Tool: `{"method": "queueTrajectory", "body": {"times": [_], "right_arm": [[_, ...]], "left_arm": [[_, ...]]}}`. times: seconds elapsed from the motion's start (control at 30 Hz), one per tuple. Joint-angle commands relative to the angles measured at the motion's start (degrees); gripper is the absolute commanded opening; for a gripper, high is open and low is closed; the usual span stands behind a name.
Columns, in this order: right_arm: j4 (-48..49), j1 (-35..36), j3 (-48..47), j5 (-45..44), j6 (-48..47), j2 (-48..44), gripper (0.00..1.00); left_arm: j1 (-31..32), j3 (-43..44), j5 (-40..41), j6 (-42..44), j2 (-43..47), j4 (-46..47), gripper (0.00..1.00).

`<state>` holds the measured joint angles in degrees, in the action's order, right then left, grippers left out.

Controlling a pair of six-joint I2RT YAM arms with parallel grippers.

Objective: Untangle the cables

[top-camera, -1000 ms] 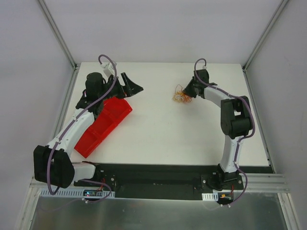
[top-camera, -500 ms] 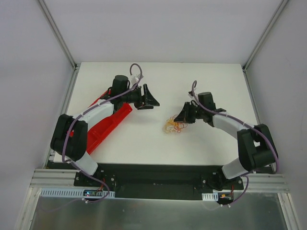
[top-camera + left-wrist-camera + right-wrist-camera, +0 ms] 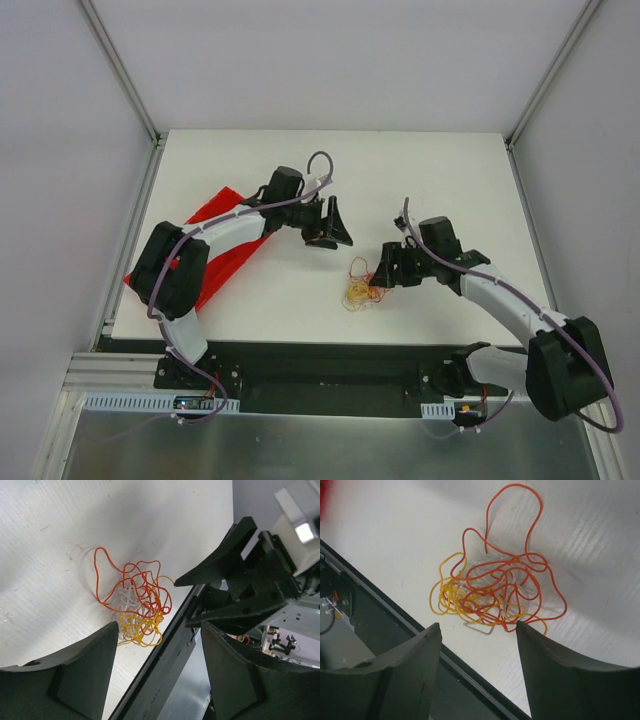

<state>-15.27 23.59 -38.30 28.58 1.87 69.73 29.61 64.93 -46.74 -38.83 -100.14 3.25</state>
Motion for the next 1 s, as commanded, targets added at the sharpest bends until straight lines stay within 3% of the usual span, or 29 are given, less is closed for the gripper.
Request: {"method": "queueTrajectory", "body": {"times": [0.0,0.27,0.7,0.8,0.9,0.97], "right_arm": [[5.23,3.38,3.32,-1.59,6.37,-4.61,0.66],[10.96,9.98,3.76,-16.87,20.88,1.01,0.68],[12.81,11.03,5.17,-20.84,24.06,4.18,0.54],[11.05,10.95,4.56,-21.89,23.62,3.74,0.54],[9.65,10.95,4.03,-23.12,23.36,3.92,0.53],[9.03,11.03,3.24,-23.83,23.36,4.62,0.53]], "left_arm": [[3.35,3.71,2.70,6.03,-2.60,-5.61,0.66],[6.61,12.32,12.64,15.97,-10.33,-17.30,0.64],[9.86,16.63,15.63,19.32,-18.69,-18.10,0.50],[10.21,17.42,14.05,19.49,-19.74,-18.19,0.32],[10.21,17.69,16.40,20.72,-17.21,-19.15,0.05],[10.21,17.08,20.44,22.38,-13.18,-19.59,0.00]]}}
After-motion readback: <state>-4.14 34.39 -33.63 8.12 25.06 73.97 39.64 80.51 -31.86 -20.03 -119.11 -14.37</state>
